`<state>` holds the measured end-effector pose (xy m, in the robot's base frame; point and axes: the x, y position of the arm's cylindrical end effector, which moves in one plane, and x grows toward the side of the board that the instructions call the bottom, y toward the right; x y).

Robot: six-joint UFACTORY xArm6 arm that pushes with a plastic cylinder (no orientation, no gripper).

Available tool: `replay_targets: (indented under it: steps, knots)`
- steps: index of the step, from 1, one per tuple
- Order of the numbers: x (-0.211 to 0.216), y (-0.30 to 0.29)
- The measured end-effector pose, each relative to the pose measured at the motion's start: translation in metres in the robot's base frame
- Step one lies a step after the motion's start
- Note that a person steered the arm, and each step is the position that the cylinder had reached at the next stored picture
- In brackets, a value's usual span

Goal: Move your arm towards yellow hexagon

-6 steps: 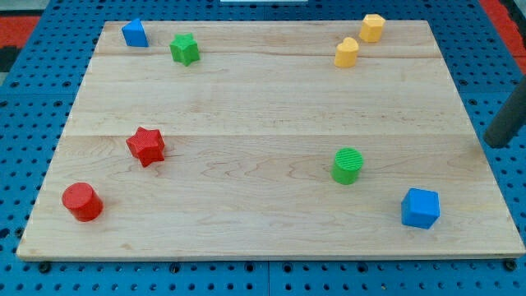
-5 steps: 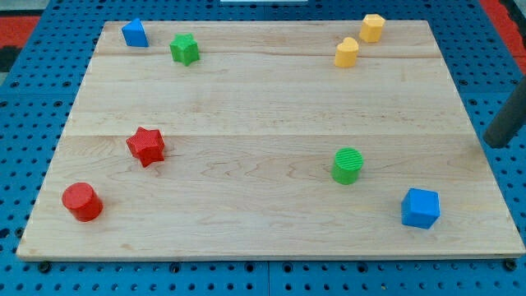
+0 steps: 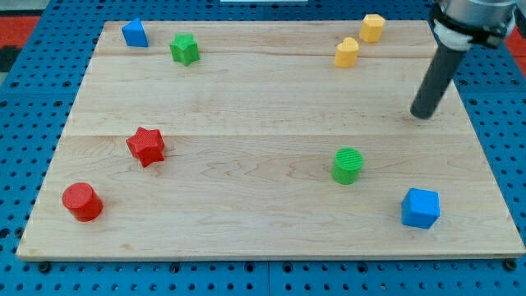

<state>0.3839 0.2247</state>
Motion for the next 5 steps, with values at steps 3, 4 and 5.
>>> replay_targets:
  steps: [3,4,5]
  knots:
    - [-0.169,0.029]
    - [-0.174,-0.015]
    - [-0.181,-0.05]
